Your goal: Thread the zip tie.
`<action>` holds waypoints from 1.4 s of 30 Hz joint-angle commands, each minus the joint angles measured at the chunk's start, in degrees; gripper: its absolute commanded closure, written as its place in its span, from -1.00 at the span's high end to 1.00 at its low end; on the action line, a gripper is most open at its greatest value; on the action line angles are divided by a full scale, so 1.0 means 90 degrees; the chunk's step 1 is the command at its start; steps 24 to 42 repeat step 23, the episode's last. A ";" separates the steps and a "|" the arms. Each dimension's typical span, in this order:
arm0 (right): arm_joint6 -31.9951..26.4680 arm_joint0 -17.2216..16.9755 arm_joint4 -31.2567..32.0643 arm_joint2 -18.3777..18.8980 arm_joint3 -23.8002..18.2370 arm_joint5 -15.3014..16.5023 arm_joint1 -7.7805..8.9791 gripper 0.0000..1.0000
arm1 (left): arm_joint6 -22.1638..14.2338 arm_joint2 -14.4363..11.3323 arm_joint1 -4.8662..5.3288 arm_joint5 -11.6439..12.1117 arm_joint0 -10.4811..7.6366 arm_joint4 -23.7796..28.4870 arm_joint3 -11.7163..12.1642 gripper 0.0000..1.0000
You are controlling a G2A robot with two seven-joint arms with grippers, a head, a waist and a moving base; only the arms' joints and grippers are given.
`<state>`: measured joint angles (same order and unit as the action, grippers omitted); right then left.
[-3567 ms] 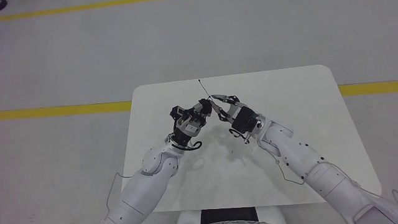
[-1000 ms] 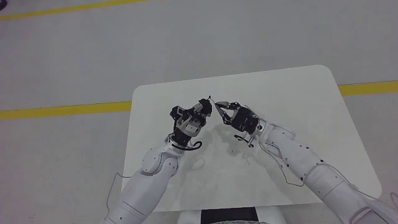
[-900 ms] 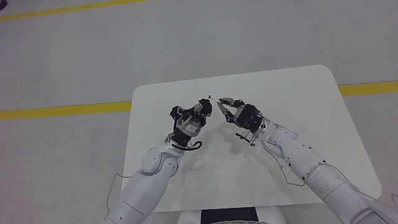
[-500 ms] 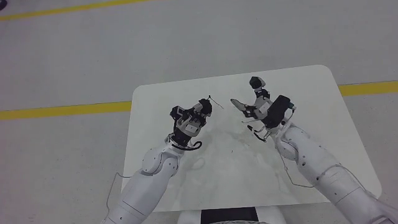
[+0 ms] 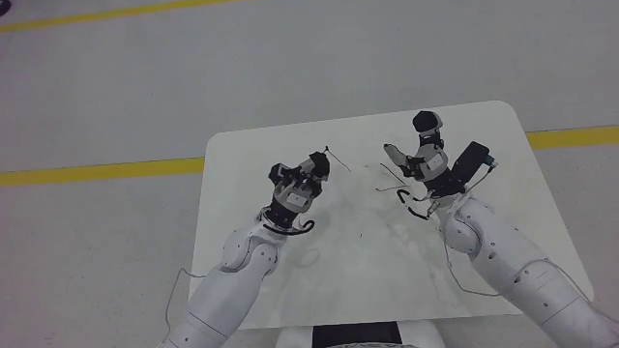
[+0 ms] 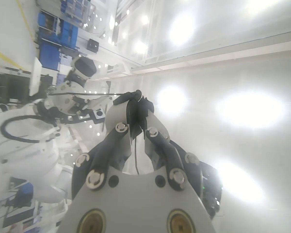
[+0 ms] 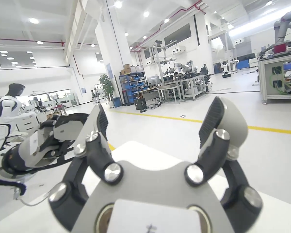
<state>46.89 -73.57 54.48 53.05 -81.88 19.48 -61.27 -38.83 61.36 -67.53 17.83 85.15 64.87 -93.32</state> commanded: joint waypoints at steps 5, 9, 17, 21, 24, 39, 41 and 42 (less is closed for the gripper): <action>0.0000 0.0000 -0.0001 0.0000 0.0000 0.0000 0.0000 1.00 | -0.1070 0.0092 -0.0028 -0.0178 0.0041 0.0909 0.0113 -1.00; 0.0000 0.0000 -0.0001 0.0000 0.0000 0.0000 0.0000 1.00 | -0.1694 0.0156 -0.0058 -0.0337 0.0042 0.1504 0.0154 -1.00; 0.0000 0.0000 -0.0001 0.0000 0.0000 0.0000 0.0000 1.00 | -0.1764 0.0175 -0.0062 -0.0359 0.0042 0.1562 0.0167 -1.00; 0.0000 0.0000 -0.0001 0.0000 0.0000 0.0000 0.0000 1.00 | -0.1764 0.0175 -0.0062 -0.0359 0.0042 0.1562 0.0167 -1.00; 0.0000 0.0000 -0.0001 0.0000 0.0000 0.0000 0.0000 1.00 | -0.1764 0.0175 -0.0062 -0.0359 0.0042 0.1562 0.0167 -1.00; 0.0000 0.0000 -0.0001 0.0000 0.0000 0.0000 0.0000 1.00 | -0.1764 0.0175 -0.0062 -0.0359 0.0042 0.1562 0.0167 -1.00; 0.0000 0.0000 -0.0001 0.0000 0.0000 0.0000 0.0000 1.00 | -0.1764 0.0175 -0.0062 -0.0359 0.0042 0.1562 0.0167 -1.00; 0.0000 0.0000 -0.0001 0.0000 0.0000 0.0000 0.0000 1.00 | -0.1764 0.0175 -0.0062 -0.0359 0.0042 0.1562 0.0167 -1.00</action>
